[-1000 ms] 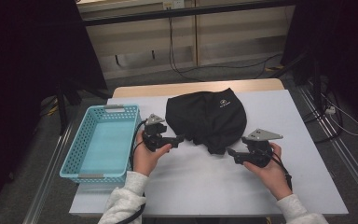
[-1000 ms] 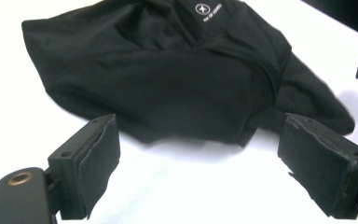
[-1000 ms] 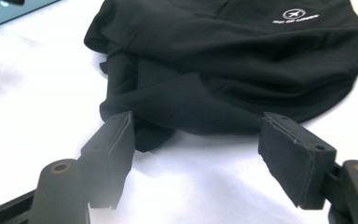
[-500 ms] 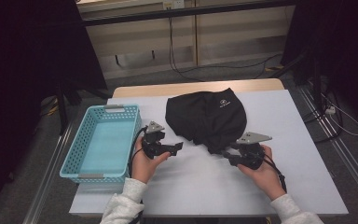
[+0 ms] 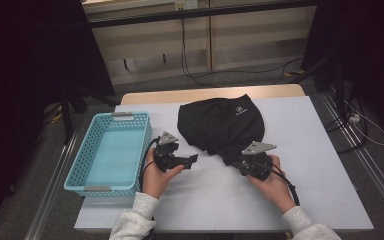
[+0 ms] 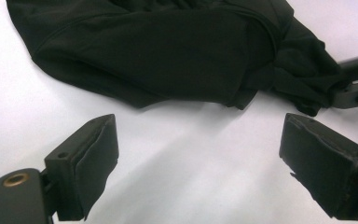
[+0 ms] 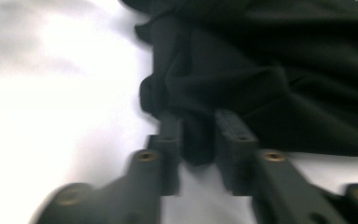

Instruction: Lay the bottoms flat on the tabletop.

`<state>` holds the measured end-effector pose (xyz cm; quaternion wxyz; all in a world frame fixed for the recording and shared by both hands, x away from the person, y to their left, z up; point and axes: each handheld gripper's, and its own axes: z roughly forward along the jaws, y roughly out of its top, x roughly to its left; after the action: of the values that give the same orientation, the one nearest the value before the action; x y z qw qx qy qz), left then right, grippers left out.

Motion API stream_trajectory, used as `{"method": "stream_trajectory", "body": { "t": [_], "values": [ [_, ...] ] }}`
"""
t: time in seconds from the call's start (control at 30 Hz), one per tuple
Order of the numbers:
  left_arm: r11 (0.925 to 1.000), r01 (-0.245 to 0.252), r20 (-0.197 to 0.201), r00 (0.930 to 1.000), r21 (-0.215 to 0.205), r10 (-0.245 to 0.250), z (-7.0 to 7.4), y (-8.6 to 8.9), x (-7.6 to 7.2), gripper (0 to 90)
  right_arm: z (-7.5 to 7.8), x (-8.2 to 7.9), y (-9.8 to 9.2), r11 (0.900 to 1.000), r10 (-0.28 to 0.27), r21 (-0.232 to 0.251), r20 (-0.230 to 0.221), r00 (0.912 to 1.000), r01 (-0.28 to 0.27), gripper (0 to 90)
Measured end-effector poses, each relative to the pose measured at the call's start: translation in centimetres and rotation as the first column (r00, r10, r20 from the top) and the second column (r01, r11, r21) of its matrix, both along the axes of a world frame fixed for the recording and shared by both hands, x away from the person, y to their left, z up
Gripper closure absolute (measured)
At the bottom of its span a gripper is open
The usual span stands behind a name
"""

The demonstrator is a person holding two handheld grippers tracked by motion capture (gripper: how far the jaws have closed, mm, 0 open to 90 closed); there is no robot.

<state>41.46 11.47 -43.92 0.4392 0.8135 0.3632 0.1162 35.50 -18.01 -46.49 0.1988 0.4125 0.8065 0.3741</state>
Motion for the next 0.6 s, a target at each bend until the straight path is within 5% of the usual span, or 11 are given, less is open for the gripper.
{"method": "stream_trajectory", "body": {
  "t": [0.17,0.6],
  "values": [
    [0.9999,-0.007,0.001,1.0000,-0.010,0.007,0.0,0.0,0.0,11.6,-0.1,0.2,0.0,1.000,0.011,0.006,-0.008,0.9999,-0.011,87.8],
    [0.9999,0.011,0.011,0.9999,-0.006,-0.011,0.2,-0.3,-0.3,12.3,2.3,-0.7,-2.0,0.991,0.007,0.135,0.023,0.9997,-0.010,88.9]
  ]
}}
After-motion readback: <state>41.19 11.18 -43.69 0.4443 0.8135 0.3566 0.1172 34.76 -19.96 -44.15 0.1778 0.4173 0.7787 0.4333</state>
